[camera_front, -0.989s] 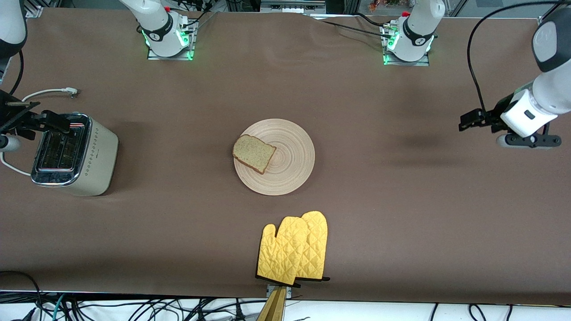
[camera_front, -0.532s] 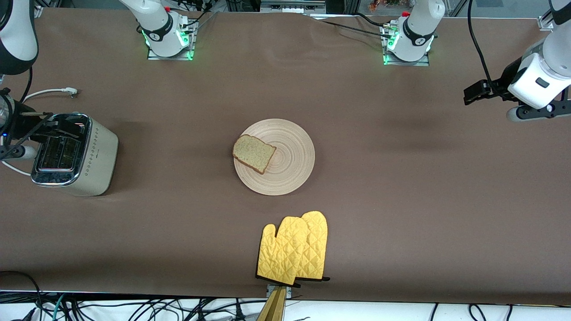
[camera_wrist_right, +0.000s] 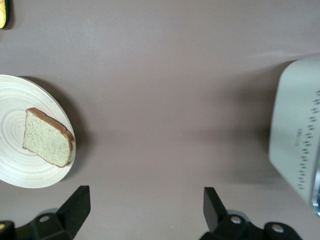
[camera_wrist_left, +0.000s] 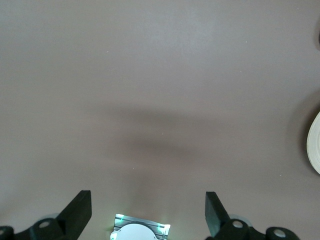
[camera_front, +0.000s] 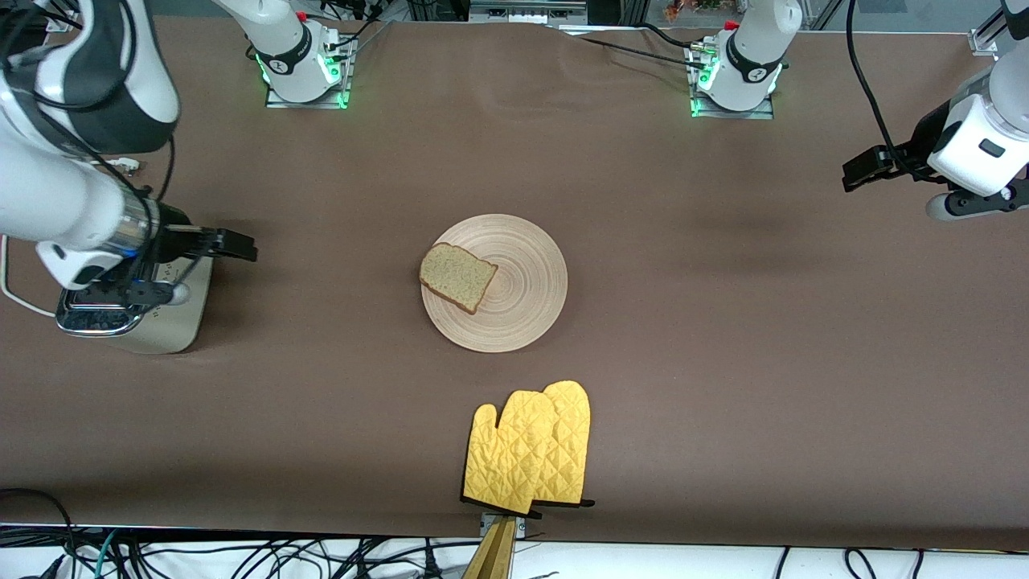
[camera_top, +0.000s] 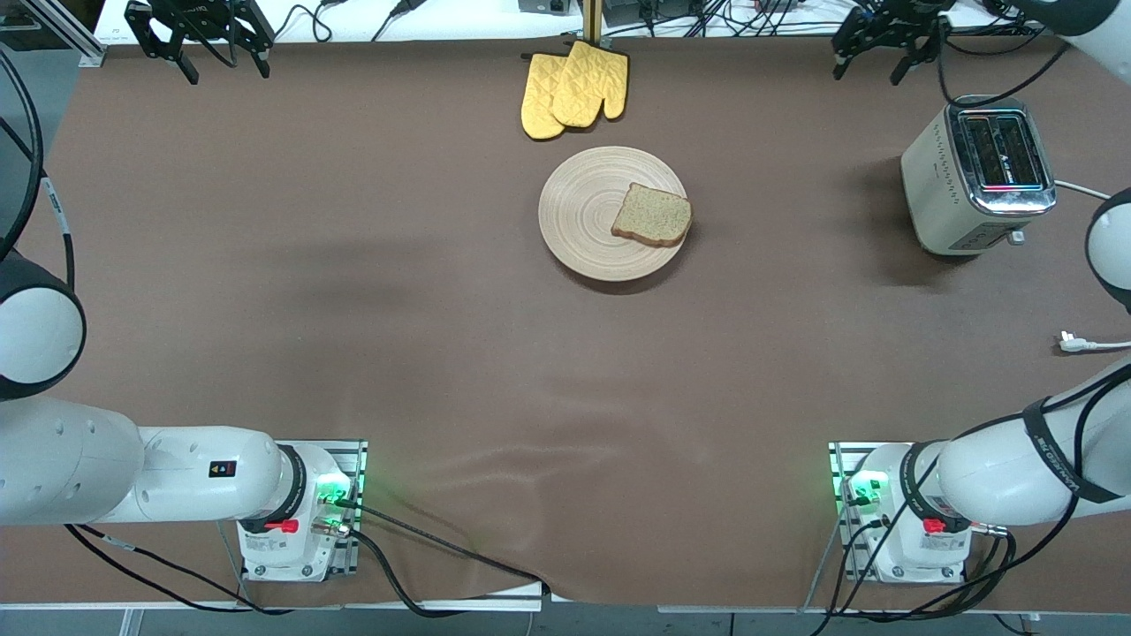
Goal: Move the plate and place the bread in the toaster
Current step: 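Move the right gripper from the toaster to the bread slice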
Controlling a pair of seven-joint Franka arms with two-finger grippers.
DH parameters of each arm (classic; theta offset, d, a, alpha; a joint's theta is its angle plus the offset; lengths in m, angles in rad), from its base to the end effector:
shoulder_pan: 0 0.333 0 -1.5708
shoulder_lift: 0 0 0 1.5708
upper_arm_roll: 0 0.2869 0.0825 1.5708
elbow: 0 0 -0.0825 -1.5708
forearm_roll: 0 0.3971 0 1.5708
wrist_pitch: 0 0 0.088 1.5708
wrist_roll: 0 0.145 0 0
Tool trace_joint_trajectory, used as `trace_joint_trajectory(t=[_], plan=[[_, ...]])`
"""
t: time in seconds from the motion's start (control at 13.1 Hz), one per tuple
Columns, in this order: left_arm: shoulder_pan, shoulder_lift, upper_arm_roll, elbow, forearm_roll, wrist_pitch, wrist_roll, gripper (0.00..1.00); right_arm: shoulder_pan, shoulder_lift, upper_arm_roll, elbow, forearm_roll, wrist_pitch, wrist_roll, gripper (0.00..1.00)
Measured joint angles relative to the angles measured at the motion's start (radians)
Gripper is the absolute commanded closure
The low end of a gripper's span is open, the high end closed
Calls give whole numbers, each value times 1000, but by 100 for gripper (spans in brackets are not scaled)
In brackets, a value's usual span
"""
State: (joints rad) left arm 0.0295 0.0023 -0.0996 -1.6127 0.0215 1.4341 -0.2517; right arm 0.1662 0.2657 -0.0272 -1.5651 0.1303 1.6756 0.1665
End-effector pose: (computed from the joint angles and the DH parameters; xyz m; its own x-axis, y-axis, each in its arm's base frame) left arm 0.5429 -0.0347 0.5262 0.9682 0.1844 -0.1689 0.1757 -0.9823 -0.0654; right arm 0.6161 0.1051 0.4100 0.9841 -0.0421 -0.1727 -0.0585 -0.9941 -0.0911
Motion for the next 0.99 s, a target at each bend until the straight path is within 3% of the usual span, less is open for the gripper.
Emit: trace_joint_trajectory(t=[0.3, 0.99], plan=[[0, 1, -4, 23, 0, 0, 0, 0, 12, 57, -1, -4, 142, 24, 123, 0], [1, 11, -4, 25, 0, 0, 0, 0, 178, 111, 2, -96, 159, 209, 382, 0]])
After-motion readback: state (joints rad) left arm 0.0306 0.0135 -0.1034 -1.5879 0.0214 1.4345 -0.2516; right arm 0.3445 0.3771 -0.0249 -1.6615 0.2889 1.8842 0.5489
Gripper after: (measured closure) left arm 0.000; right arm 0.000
